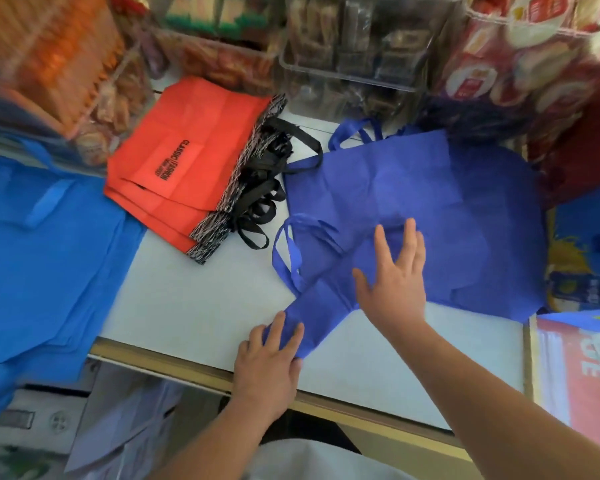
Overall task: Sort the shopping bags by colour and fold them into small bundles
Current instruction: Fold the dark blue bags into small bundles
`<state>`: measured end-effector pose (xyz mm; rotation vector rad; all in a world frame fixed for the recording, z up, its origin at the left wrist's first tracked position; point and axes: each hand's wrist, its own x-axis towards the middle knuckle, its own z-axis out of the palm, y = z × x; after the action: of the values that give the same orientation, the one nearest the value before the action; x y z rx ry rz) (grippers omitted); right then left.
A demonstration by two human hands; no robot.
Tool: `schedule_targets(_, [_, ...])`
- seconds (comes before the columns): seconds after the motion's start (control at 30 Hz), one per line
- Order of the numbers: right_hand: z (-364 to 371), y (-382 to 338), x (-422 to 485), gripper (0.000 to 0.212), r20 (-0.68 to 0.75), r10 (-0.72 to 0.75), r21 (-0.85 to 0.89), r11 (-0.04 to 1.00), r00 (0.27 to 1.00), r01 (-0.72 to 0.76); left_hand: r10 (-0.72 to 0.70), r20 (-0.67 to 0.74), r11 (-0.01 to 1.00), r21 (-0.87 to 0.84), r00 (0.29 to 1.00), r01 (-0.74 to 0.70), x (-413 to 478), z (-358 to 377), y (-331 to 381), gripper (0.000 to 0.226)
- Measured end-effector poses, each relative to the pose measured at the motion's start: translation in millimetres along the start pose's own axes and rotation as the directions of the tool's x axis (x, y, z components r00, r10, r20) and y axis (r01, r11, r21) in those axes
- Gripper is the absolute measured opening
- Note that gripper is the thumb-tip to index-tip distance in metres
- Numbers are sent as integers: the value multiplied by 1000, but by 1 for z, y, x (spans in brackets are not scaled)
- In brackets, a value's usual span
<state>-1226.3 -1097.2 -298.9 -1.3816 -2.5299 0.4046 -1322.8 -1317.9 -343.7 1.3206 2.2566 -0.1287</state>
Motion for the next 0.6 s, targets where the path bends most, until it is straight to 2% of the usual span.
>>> schedule_targets(0.1, [21, -12, -42, 76, 129, -94, 57, 995, 987, 87, -51, -21, 998, -32, 998, 50, -1, -2, 13, 64])
schedule_targets(0.17, [29, -15, -53, 77, 211, -160, 31, 987, 964, 157, -54, -13, 997, -48, 998, 54, 1, 0, 21, 67])
schedule_targets(0.37, [36, -14, -48, 57, 198, -338, 81, 941, 920, 329, -44, -25, 992, -119, 999, 41, 6, 7, 17, 85])
schedule_targets(0.47, [45, 3, -60, 50, 415, -239, 170, 968, 878, 183, -31, -74, 982, -189, 997, 16, 7, 19, 9, 89])
schedule_targets(0.6, [51, 20, -68, 65, 505, -272, 174, 962, 819, 211, -75, -242, 938, -347, 967, -14, 9, 30, 3, 75])
